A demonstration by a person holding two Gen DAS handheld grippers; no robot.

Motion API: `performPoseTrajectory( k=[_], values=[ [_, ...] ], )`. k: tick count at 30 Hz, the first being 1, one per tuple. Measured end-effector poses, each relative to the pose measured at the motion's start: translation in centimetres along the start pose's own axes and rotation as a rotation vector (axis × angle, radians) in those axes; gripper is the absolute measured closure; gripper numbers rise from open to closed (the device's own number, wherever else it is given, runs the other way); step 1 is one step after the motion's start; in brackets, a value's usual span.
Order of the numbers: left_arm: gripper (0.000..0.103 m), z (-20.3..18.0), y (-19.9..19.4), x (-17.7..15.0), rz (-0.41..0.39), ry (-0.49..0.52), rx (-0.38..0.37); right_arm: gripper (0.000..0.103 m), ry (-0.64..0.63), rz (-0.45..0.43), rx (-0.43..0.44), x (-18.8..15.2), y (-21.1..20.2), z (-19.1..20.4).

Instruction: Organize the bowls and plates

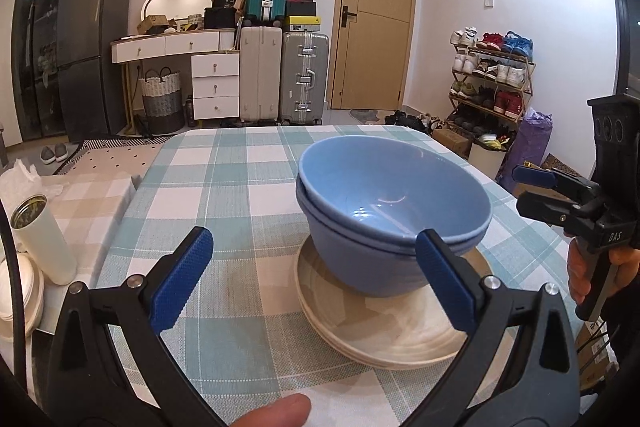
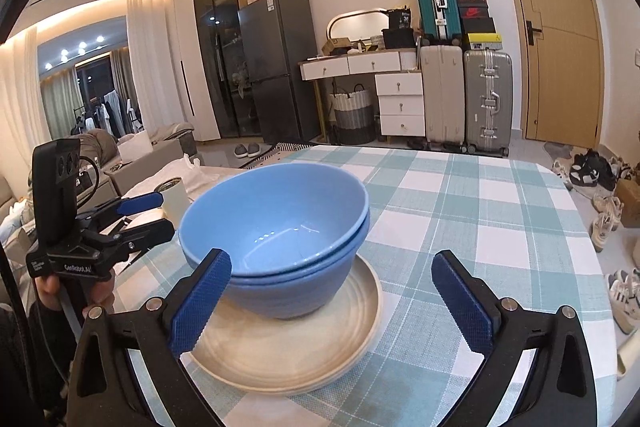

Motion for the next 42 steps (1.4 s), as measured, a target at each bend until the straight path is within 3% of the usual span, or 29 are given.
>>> performPoseTrajectory(
  k=[8,21,42],
  values=[
    [0.002,0.4,-1.2,-1.7,-0.056,0.017,0.008,0.001,-0.029,-0.046,0.026,-1.9,-1.0,0.6],
    [0.002,2.9,-2.4,-3.8,-0.08,0.026,0.049,0.001,-0.075,-0.09,0.034,-4.1,-2.1,0.6],
    [0.002,3.5,-2.7,-3.6,-0.124,0.031,0.046,0.001,-0.062,-0.119,0.037,-5.1,-3.1,-0.5]
  ],
)
Point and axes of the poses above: each gripper's, at about its wrist camera, not at the fingertips, and y roughly the way its jaws point, z to its left, x to its top, the point moved 5 cm from there along y, roughly the way its jaws point, and after that the axes turned 8 degrees about -x, right-handed, at the moved point
